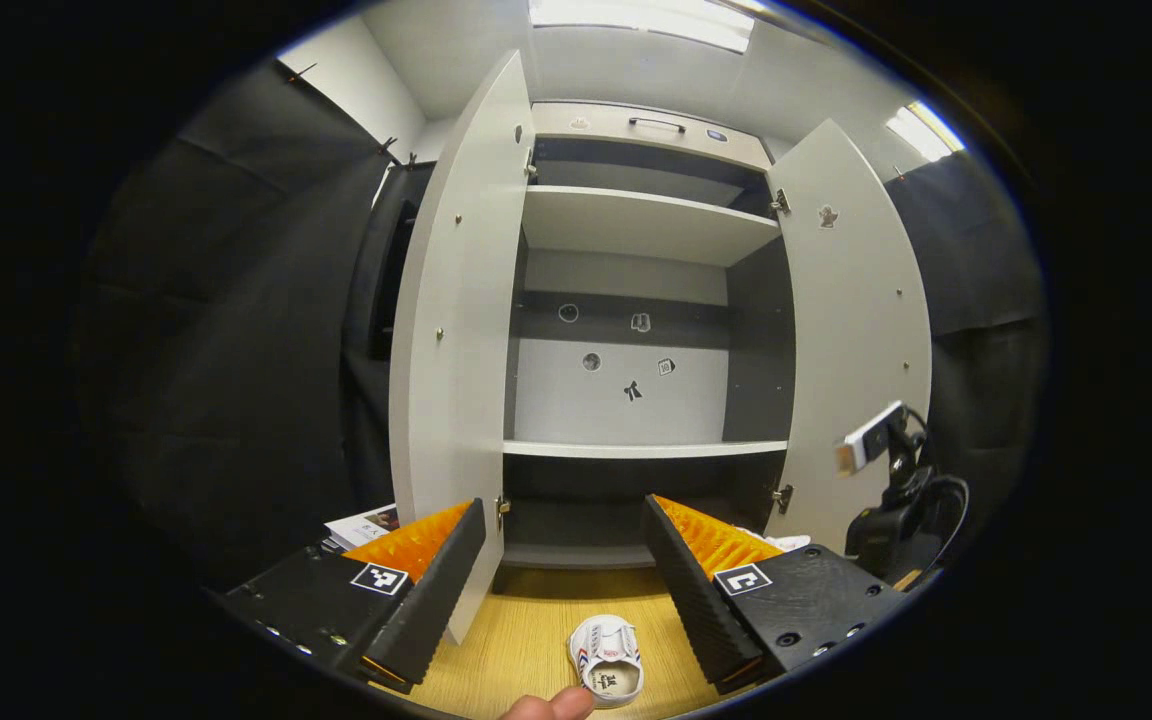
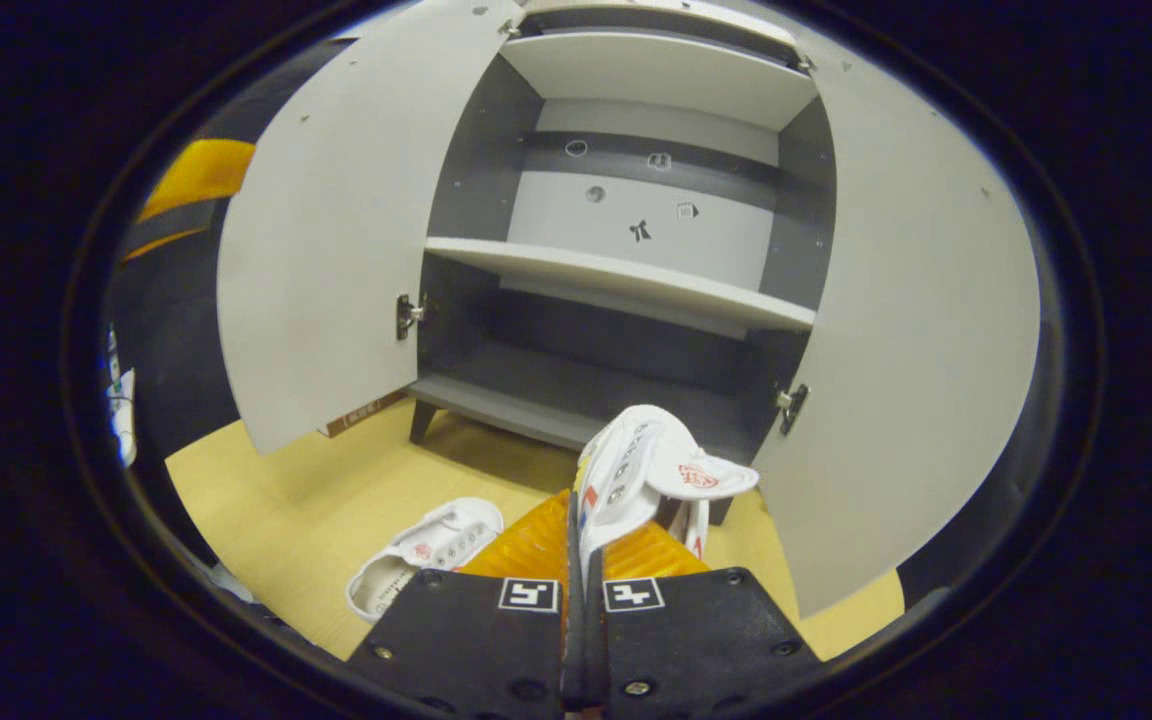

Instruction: Grab one shoe with the right hand and put it into the shoe cabinet, grab the other shoe with the left hand and put it into the shoe cabinet; then close the right door with the right hand and the left door with the left hand.

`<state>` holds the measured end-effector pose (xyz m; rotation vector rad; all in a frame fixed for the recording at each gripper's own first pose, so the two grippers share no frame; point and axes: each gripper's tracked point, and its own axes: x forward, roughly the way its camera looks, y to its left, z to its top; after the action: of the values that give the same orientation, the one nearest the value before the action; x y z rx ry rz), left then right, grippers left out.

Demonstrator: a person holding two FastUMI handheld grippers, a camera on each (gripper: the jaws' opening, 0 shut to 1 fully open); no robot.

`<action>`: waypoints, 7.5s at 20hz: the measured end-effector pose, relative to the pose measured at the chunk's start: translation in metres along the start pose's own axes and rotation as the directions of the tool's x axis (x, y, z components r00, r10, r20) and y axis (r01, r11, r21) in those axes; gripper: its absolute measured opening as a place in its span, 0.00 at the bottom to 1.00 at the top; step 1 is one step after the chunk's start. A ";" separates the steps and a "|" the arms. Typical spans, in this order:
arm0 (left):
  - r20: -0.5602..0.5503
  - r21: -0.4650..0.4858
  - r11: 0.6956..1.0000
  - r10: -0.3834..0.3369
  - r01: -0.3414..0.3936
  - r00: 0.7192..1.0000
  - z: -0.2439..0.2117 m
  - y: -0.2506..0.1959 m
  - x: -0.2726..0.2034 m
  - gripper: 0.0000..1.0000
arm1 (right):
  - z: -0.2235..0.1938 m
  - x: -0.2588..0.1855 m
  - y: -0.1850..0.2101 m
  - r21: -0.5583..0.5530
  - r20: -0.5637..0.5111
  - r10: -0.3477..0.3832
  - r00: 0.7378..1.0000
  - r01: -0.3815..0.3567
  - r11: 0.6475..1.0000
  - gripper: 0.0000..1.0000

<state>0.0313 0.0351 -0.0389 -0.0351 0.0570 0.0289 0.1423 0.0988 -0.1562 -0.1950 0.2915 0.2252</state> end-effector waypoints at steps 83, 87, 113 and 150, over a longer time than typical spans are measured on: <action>-0.286 0.022 0.996 -0.072 0.082 0.956 -0.174 -0.025 -0.008 0.96 | 0.069 -0.154 -0.053 0.174 0.406 -0.155 0.901 0.090 0.981 1.00; -0.471 0.012 0.996 -0.073 0.089 0.879 -0.242 -0.019 -0.014 0.96 | 0.046 -0.151 -0.074 0.220 0.336 -0.192 0.922 0.121 0.968 1.00; -0.626 -0.049 0.991 -0.127 0.124 0.770 -0.353 -0.030 0.067 0.54 | 0.004 -0.128 -0.122 0.256 0.196 -0.269 0.943 0.215 0.942 1.00; -0.316 -0.093 0.990 0.075 -0.109 0.946 0.030 -0.037 0.266 0.00 | 0.028 -0.114 -0.075 0.193 0.269 -0.134 0.954 0.083 0.978 1.00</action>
<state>0.2991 0.0069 -0.0231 -0.1465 0.3740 0.1204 0.0621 0.0115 -0.0835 0.0018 0.0171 0.1132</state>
